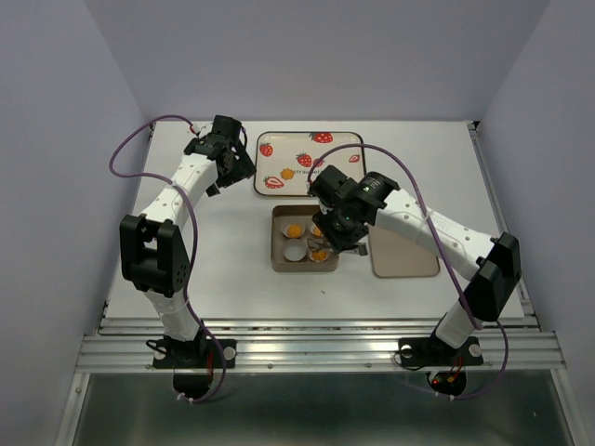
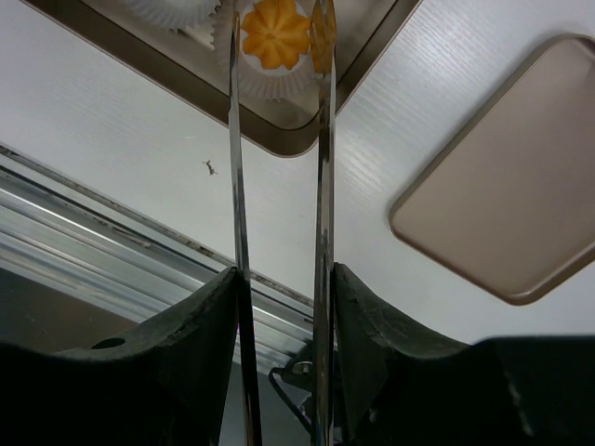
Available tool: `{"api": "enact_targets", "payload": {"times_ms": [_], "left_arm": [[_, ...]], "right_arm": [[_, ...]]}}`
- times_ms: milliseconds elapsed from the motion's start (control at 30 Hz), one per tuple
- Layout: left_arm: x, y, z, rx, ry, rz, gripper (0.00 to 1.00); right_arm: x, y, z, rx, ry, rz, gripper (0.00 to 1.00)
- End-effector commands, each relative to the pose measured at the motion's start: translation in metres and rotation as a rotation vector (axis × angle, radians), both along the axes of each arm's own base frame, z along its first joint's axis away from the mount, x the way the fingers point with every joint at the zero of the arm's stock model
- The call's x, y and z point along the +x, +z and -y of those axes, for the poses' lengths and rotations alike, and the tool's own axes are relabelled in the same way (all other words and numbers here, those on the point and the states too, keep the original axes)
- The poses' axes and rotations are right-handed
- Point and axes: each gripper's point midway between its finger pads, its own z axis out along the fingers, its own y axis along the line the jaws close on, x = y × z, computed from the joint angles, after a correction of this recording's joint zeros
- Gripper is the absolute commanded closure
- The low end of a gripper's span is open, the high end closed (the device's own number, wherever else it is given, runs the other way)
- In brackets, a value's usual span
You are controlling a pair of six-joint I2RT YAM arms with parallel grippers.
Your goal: Pack the cookies
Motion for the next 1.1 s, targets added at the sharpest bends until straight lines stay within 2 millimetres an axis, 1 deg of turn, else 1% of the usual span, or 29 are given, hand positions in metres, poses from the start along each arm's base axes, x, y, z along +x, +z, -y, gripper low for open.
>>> {"api": "enact_targets", "payload": {"times_ms": [0,33,100,233,267,333,367,467,533,567,600,633,700,733,767,800,833,867,967,1000,1033,1067], "left_arm": [[0.0,0.023,-0.002,0.005,-0.008,0.052,0.01],[-0.001,0.022,-0.001,0.004,-0.009,0.046,0.01],[-0.001,0.022,-0.001,0.002,-0.007,0.047,0.01],[0.002,0.025,0.0,0.001,-0.006,0.05,0.01],[0.002,0.026,0.0,-0.001,-0.003,0.05,0.01],[0.002,0.024,0.0,0.0,-0.002,0.043,0.01],[0.004,0.026,0.001,-0.004,0.001,0.046,0.01],[0.006,0.027,0.002,-0.007,0.003,0.043,0.01],[0.007,0.027,0.001,-0.002,0.008,0.031,0.01],[0.006,0.025,0.001,0.0,0.012,0.022,0.01],[0.005,0.022,0.0,0.007,0.015,0.004,0.01],[0.004,0.02,0.0,0.012,0.019,-0.007,0.01],[0.007,0.026,0.001,0.009,0.021,-0.004,0.01],[0.007,0.025,0.001,0.009,0.02,-0.012,0.01],[0.007,0.029,0.001,0.01,0.015,-0.011,0.01],[0.007,0.031,0.001,0.012,0.012,-0.01,0.01],[0.007,0.032,0.001,0.015,0.01,-0.012,0.01],[0.005,0.036,-0.001,0.025,0.004,-0.011,0.01],[0.0,0.043,-0.004,0.033,-0.001,0.001,0.01],[-0.005,0.045,-0.005,0.033,-0.005,0.0,0.01],[-0.009,0.045,-0.005,0.033,-0.009,-0.002,0.01],[-0.013,0.04,-0.007,0.036,-0.01,-0.014,0.01]], "right_arm": [[0.009,0.031,-0.01,0.072,-0.033,0.081,0.52],[0.01,0.036,-0.011,0.09,-0.037,0.091,0.52],[0.009,0.042,-0.012,0.107,-0.05,0.093,0.52],[0.007,0.06,-0.012,0.154,-0.065,0.117,0.52],[0.005,0.068,-0.014,0.183,-0.059,0.122,0.52],[0.006,0.076,-0.015,0.201,-0.065,0.135,0.52],[0.011,0.084,-0.016,0.211,-0.077,0.163,0.52],[0.022,0.096,-0.02,0.222,-0.095,0.208,0.52],[0.041,0.104,-0.025,0.212,-0.12,0.274,0.52],[0.045,0.102,-0.03,0.214,-0.12,0.276,0.52],[0.063,0.095,-0.03,0.209,-0.183,0.288,0.52],[0.072,0.09,-0.032,0.209,-0.214,0.29,0.52],[0.094,0.085,-0.034,0.227,-0.312,0.29,0.53],[0.111,0.085,-0.034,0.25,-0.354,0.296,0.53],[0.127,0.084,-0.045,0.254,-0.332,0.302,0.53],[0.137,0.084,-0.051,0.247,-0.321,0.319,0.53],[0.15,0.085,-0.052,0.242,-0.318,0.336,0.53],[0.172,0.084,-0.056,0.246,-0.317,0.35,0.52],[0.199,0.079,-0.061,0.271,-0.339,0.353,0.52],[0.21,0.071,-0.065,0.268,-0.335,0.355,0.52],[0.216,0.068,-0.07,0.272,-0.317,0.365,0.52],[0.221,0.064,-0.072,0.265,-0.306,0.375,0.52]]}}
